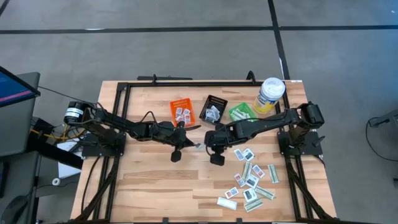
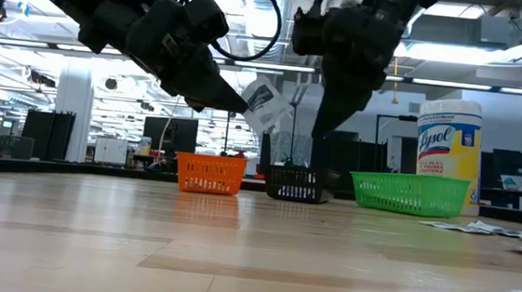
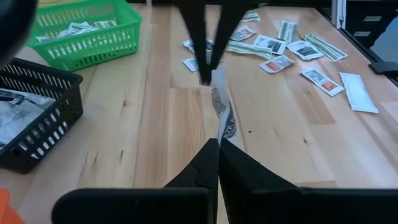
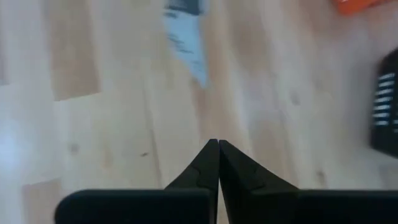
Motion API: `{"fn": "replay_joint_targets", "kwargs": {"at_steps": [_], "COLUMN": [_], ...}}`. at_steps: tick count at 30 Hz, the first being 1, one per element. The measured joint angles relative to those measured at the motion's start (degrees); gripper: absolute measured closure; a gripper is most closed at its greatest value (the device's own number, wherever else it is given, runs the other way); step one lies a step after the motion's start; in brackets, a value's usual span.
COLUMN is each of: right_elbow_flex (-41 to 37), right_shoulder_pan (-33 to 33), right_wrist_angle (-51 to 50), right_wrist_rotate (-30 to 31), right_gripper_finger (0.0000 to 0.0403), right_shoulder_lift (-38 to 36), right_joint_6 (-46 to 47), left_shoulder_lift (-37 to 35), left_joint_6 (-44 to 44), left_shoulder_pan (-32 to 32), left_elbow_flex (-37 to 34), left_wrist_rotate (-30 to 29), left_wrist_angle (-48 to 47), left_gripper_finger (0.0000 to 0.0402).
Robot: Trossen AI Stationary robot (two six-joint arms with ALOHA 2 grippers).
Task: Pick & Place First Aid Supplies
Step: Put the black towelette pack into the black basket
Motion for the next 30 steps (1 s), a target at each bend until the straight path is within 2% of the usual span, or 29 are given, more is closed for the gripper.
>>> {"fn": "replay_joint_targets", "kwargs": {"at_steps": [7,11,18,26,30], "right_elbow_flex": [0.00,0.00,0.00,0.00,0.00], "right_shoulder_pan": [0.07,0.32,0.36,-0.57,-1.06], "right_wrist_angle": [3.35,5.82,6.38,13.04,12.00], "right_wrist_rotate": [1.15,-0.54,-1.80,-1.83,-2.38], "right_gripper_finger": [0.0389,0.0372,0.0325,0.0258,0.0225], "right_shoulder_lift": [0.00,0.00,0.00,0.00,0.00], "right_joint_6": [0.63,0.17,-1.19,-7.44,-8.26], "left_shoulder_lift": [0.00,0.00,0.00,0.00,0.00], "left_joint_6": [-0.02,-0.02,-0.20,-0.20,-0.20], "left_shoulder_pan": [0.00,0.00,0.00,-0.02,-0.02], "left_elbow_flex": [0.00,0.00,0.00,0.00,0.00], "left_wrist_rotate": [-0.01,-0.01,-0.01,0.41,0.41], "left_wrist_angle": [0.00,0.00,-0.01,0.20,0.17], "left_gripper_finger": [0.0394,0.0394,0.0394,0.0394,0.0394]}}
